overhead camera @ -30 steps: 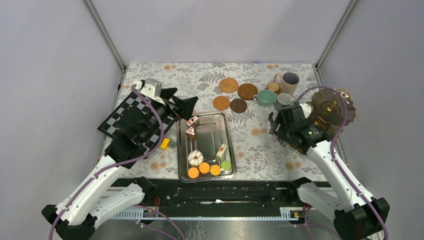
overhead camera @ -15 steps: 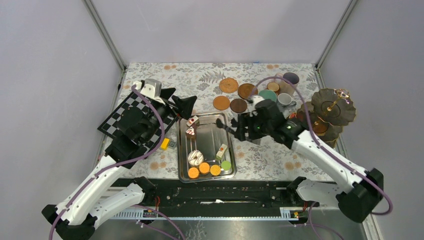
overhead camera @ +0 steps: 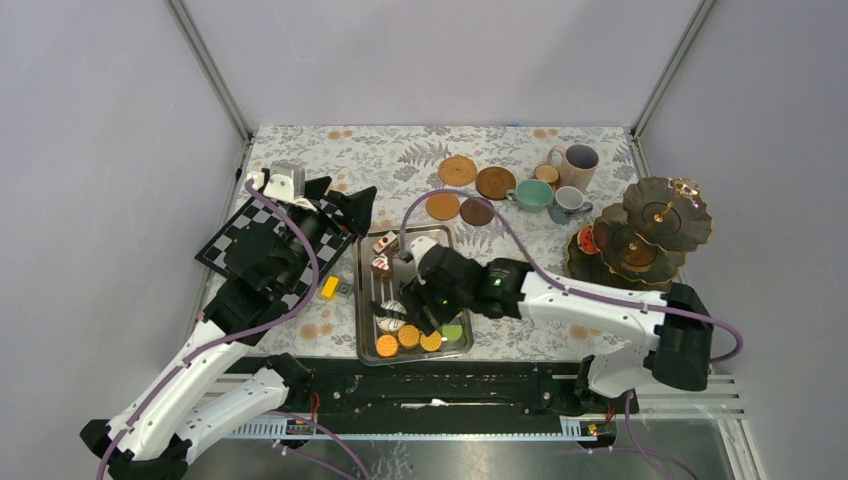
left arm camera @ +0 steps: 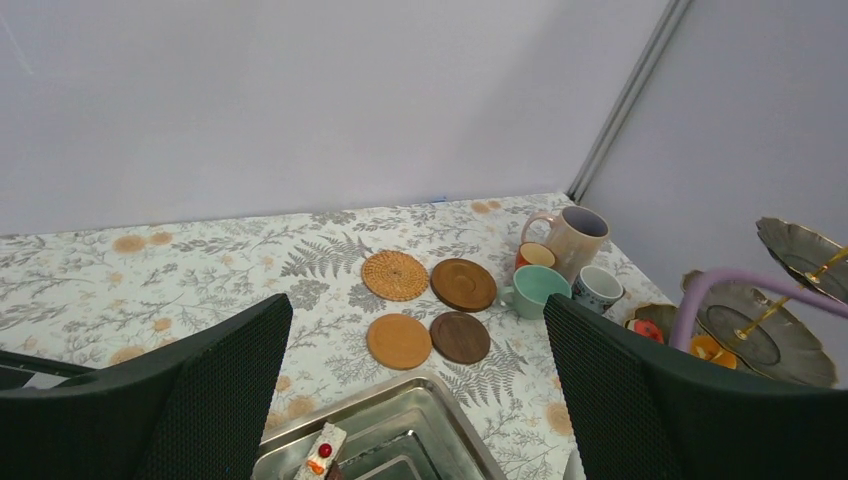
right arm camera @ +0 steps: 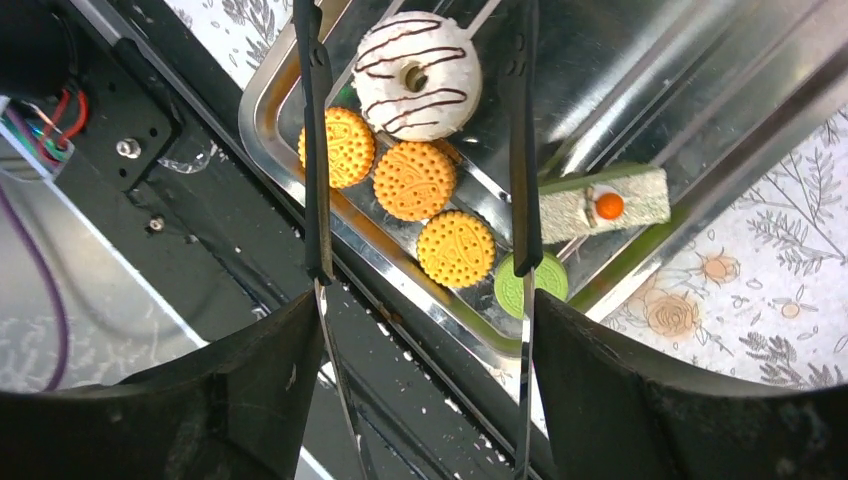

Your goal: Serve the afternoon tea

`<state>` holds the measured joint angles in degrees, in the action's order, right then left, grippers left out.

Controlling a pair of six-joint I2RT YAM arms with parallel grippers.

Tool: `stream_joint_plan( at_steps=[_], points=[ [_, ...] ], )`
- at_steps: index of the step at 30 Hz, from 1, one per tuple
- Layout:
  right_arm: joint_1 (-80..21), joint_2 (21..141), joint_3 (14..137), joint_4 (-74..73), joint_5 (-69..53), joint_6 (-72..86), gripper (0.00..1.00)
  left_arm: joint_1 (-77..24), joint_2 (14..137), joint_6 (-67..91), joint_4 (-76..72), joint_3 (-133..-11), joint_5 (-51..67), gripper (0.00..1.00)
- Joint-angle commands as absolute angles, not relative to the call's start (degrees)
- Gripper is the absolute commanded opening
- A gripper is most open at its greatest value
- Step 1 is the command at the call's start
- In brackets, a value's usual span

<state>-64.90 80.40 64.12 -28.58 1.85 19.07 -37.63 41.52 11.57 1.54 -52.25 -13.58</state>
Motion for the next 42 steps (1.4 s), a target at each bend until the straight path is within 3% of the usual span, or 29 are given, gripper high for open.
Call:
stream_joint_plan(
  at_steps=[1,14,42],
  points=[
    [-70.1,84.9,68.9,-29.4,10.8,15.4,0.79,-37.7,40.8,10.8,-1.5,-51.9,-16.7,0.99],
    [-77.0,93.8,74.9,-34.7,20.2,12.7,0.79,-37.8,41.1,10.5,-1.5,-51.9,-16.4,0.99],
    [-77.4,94.8,73.3,-34.8,19.5,14.9,0.82,-37.8,41.8,10.5,-1.4,-52.2,-15.4,0.99]
  ],
)
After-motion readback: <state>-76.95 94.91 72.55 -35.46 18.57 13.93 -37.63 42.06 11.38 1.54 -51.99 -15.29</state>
